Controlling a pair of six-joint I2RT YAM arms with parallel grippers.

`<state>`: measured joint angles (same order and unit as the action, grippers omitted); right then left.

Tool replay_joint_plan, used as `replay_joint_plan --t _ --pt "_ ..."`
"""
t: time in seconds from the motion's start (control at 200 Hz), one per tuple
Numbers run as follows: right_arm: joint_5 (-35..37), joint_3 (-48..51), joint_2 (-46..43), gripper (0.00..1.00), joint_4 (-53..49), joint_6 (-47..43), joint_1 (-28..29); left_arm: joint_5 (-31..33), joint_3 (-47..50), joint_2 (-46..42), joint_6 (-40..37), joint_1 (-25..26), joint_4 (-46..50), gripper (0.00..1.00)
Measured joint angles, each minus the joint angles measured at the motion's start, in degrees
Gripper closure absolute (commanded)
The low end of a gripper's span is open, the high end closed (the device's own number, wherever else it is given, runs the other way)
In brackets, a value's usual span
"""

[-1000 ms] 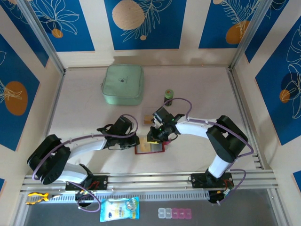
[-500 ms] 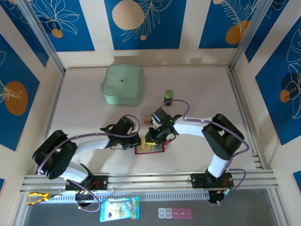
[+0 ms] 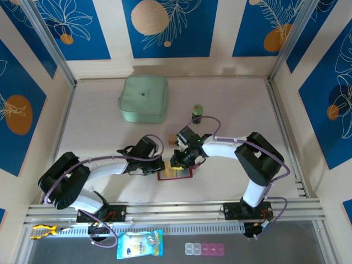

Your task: Take the credit cards out of the card holder

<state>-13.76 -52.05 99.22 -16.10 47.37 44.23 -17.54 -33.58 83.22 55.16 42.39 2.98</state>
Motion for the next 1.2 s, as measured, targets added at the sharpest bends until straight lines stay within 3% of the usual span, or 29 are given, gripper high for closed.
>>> replay_joint_plan --t 1.2 --pt "2.8 -1.4 -3.2 0.79 -4.1 -1.5 -0.4 0.6 -2.3 -1.1 -0.2 0.0 3.5 0.98"
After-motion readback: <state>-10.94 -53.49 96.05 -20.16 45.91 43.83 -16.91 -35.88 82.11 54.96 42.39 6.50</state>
